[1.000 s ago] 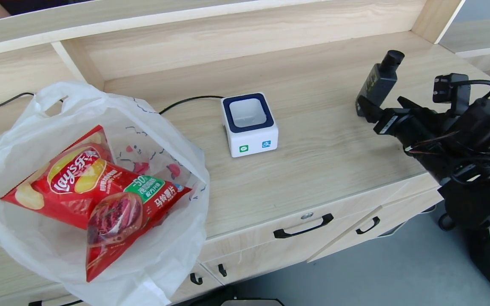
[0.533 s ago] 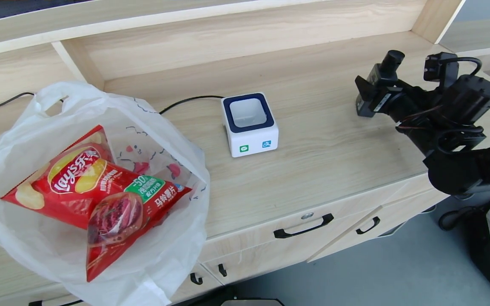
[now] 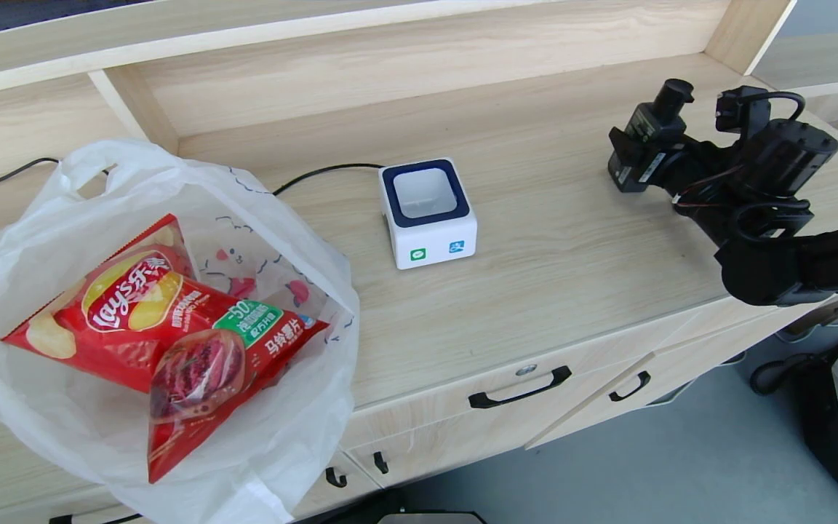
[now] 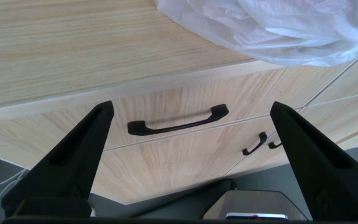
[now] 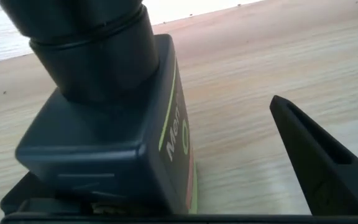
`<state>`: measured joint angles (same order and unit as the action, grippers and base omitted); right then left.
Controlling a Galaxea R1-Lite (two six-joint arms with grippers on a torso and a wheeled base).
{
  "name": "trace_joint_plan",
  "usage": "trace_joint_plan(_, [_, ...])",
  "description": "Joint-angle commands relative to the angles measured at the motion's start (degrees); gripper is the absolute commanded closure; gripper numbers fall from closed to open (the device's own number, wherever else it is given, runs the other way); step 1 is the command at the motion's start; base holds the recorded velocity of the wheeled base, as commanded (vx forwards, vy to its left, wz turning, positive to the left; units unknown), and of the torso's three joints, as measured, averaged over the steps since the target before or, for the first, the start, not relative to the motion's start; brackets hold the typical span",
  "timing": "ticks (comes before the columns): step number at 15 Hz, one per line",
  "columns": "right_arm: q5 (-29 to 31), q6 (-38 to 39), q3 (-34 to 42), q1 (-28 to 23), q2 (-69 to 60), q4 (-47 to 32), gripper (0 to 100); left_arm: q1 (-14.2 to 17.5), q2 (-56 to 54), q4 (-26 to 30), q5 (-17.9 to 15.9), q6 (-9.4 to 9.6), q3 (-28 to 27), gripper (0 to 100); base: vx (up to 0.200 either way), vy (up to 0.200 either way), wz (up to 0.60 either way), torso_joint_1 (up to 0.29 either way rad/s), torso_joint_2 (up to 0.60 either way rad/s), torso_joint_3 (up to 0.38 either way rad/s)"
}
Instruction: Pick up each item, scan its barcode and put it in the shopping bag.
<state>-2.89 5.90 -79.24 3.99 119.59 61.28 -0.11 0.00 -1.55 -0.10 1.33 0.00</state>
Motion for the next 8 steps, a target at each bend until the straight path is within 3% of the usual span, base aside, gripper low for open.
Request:
trace_joint_plan(1, [-0.01,-0.01,-0.13,-0.03,0.12,0.07,100,0.02,0.09,-0.03,0.01,-0.01,0.00,0,0.000,0.000,0.00,0.000,0.00,0.000])
trace_joint_plan(8, [-0.01,-0.19,-0.04,0.23,-0.50,0.42,100,0.02,0.09,0.05,0.01,-0.10,0.00,0,0.000,0.000,0.00,0.000,0.00,0.000])
